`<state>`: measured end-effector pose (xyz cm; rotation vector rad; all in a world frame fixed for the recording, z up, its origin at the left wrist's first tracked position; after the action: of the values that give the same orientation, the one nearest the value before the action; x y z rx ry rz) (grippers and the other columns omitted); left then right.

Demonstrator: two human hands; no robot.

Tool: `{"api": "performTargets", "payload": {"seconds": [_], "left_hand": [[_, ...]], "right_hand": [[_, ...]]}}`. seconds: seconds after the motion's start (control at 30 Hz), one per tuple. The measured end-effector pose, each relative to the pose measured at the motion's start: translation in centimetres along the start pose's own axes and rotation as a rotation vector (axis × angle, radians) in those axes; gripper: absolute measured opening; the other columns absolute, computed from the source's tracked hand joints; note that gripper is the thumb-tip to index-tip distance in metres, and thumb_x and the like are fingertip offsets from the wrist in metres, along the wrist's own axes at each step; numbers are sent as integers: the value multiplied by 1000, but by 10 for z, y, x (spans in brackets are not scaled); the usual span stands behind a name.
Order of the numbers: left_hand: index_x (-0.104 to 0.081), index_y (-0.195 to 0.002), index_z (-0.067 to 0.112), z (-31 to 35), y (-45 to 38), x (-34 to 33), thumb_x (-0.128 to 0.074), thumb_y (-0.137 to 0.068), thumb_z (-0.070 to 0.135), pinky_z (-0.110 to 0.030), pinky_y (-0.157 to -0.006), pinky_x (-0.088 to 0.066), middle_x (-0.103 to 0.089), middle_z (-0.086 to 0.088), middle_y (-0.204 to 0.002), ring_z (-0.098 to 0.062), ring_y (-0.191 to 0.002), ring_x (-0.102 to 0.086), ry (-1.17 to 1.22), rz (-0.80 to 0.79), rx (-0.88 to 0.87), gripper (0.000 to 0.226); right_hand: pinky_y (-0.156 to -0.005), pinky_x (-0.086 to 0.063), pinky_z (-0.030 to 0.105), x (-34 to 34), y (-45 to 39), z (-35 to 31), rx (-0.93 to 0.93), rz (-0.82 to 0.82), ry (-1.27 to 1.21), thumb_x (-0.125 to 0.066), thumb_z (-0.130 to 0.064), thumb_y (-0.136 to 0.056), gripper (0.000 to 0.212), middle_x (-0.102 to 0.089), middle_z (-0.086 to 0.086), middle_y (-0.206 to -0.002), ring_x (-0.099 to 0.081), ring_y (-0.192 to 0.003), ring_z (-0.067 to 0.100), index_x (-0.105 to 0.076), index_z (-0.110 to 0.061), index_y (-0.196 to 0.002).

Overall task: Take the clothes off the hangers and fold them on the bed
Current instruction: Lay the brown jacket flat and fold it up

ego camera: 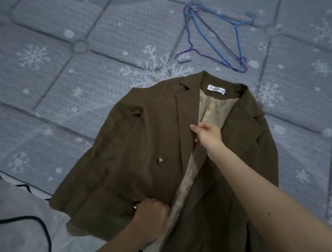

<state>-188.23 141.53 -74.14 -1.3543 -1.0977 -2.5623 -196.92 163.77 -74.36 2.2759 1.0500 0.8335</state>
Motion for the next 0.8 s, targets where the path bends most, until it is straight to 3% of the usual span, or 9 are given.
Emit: {"api": "performTargets", "payload": {"seconds": [0.07,0.2,0.27,0.33,0.4,0.43,0.57,0.7,0.8], "left_hand": [[-54,-47,15,15,2,-3,-36,-66,40,-20,-41,-27,-54,1,-46,-13,-43,-54,-44,23,-43,36],[-64,-95,8,9,-2,-18,-24,-97,44,-32,-76,-41,-66,-15,-100,-31,-96,-61,-65,-41,96,54],[-63,-99,9,2,-4,-18,-29,-95,56,-32,-81,-43,-64,-13,-107,-29,-102,-59,-67,-72,179,57],[-66,-87,11,-5,-6,-13,-31,-92,60,-30,-73,-46,-67,-11,-93,-25,-90,-64,13,-28,227,60],[-61,-58,15,2,-13,-4,-35,-86,58,-24,-47,-47,-62,-5,-58,-20,-56,-63,29,59,122,58],[-57,-53,16,4,-17,2,-35,-85,56,-24,-41,-44,-58,-3,-53,-19,-50,-60,21,129,123,56],[-63,-91,20,23,-38,16,-43,-94,49,-27,-72,-44,-66,2,-91,-14,-86,-61,323,207,152,35],[-57,-115,22,34,-60,20,-54,-91,40,-22,-82,-46,-59,6,-110,-11,-100,-57,482,256,230,30],[-56,-110,24,29,-69,11,-60,-87,41,-26,-83,-51,-60,8,-104,-9,-95,-58,539,171,301,29]], "right_hand": [[-46,-41,18,11,0,8,-17,45,3,-67,-21,-87,16,-57,1,-69,-52,-50,11,-59,-13,-98],[-62,-56,26,27,1,21,-67,-76,-60,-63,-13,-90,12,-65,8,-85,-65,-62,15,-57,-8,-99],[-71,-57,30,41,-3,21,-21,-41,-5,-60,-13,-91,6,-66,11,-93,-67,-75,19,-59,-10,-96],[-66,-56,30,59,-10,20,43,30,54,-57,-14,-93,4,-68,12,-95,-67,-75,19,-60,-15,-90],[-62,-54,31,79,-17,20,98,93,120,-53,-14,-94,10,-68,13,-96,-65,-70,18,-59,-18,-87],[-65,-55,34,88,-20,20,132,127,171,-53,-15,-93,9,-67,12,-98,-64,-72,18,-60,-19,-89],[-90,-48,35,107,-30,6,342,141,551,-52,-18,-93,22,-63,1,-113,-59,-103,21,-61,-17,-112],[-89,-45,38,97,-45,-22,551,39,926,-44,-17,-94,34,-54,4,-130,-53,-114,28,-53,-16,-127],[-84,-45,41,90,-63,-35,576,-26,1245,-39,-9,-91,40,-51,6,-130,-50,-111,31,-50,-19,-128]]}}
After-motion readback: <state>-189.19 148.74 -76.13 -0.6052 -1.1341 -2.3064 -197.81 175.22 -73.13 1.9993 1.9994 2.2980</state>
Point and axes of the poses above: each hand's wrist, its own y-axis away from the middle knuckle, its own x-axis out of the back of the hand, z = x × y, the point moved 4 cm from there along -y, towards the middle knuckle
